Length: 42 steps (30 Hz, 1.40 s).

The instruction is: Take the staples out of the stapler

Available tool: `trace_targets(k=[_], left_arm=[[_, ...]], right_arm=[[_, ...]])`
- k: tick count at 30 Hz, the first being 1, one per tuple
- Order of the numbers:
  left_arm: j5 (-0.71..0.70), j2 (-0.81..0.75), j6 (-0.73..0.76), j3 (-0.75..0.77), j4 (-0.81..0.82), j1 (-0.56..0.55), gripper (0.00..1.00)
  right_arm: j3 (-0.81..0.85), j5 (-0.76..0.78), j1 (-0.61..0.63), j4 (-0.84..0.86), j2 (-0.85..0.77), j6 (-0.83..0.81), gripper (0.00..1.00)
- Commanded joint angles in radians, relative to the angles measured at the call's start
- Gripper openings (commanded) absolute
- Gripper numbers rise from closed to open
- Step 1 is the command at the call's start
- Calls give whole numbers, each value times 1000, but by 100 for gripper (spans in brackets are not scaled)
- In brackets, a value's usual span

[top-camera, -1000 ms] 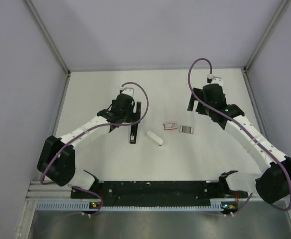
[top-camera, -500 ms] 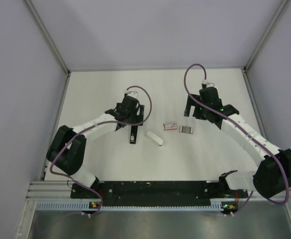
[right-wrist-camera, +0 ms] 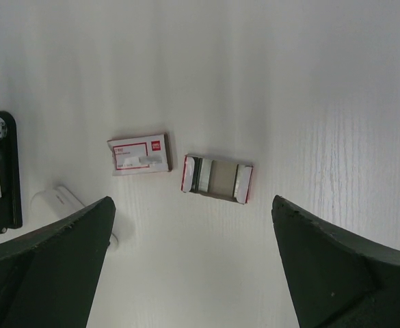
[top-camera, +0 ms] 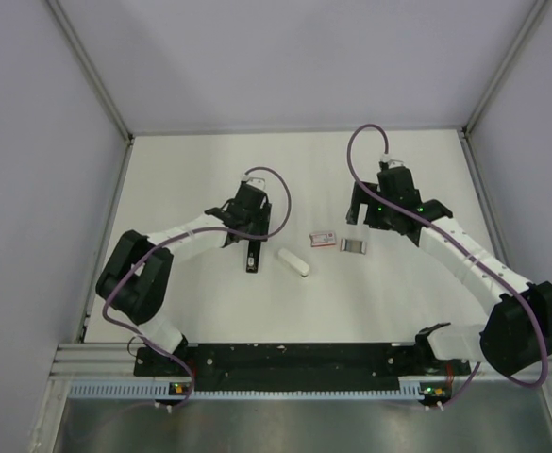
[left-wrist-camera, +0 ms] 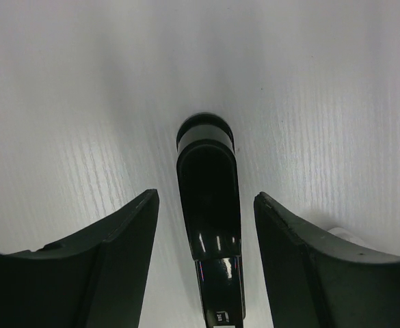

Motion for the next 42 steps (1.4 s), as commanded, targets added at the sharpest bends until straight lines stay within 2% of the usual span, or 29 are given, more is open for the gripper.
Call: trace_targets(k=[1, 5, 9, 10, 14, 15, 28, 34, 42], left_arm=[[12, 17, 25, 46, 41, -7, 58], [4, 33, 36, 60, 41, -13, 45], [9, 40, 48, 67, 45, -22, 36], [3, 40, 56, 70, 47, -25, 31], [-42, 31, 75, 79, 39, -42, 3], [-49, 22, 79, 79, 35, -42, 0], [73, -189, 137, 95, -30, -66, 0], [260, -280, 154, 127, -83, -70, 0], [509, -361, 201, 133, -116, -68, 0]], right_arm=[[-7, -9, 0, 33, -27, -3, 97], [-13, -12, -1, 33, -30, -2, 97], [-13, -12, -1, 36, -35, -2, 97], [-13, -13, -1, 35, -36, -3, 97], [-12, -15, 2, 35, -41, -11, 96], [-13, -20, 0, 38, -47, -15, 96], [-1, -153, 5, 78, -122, -107, 92], [76, -271, 28, 9, -154, -192, 91], [106, -394, 85, -2, -245, -284, 90]])
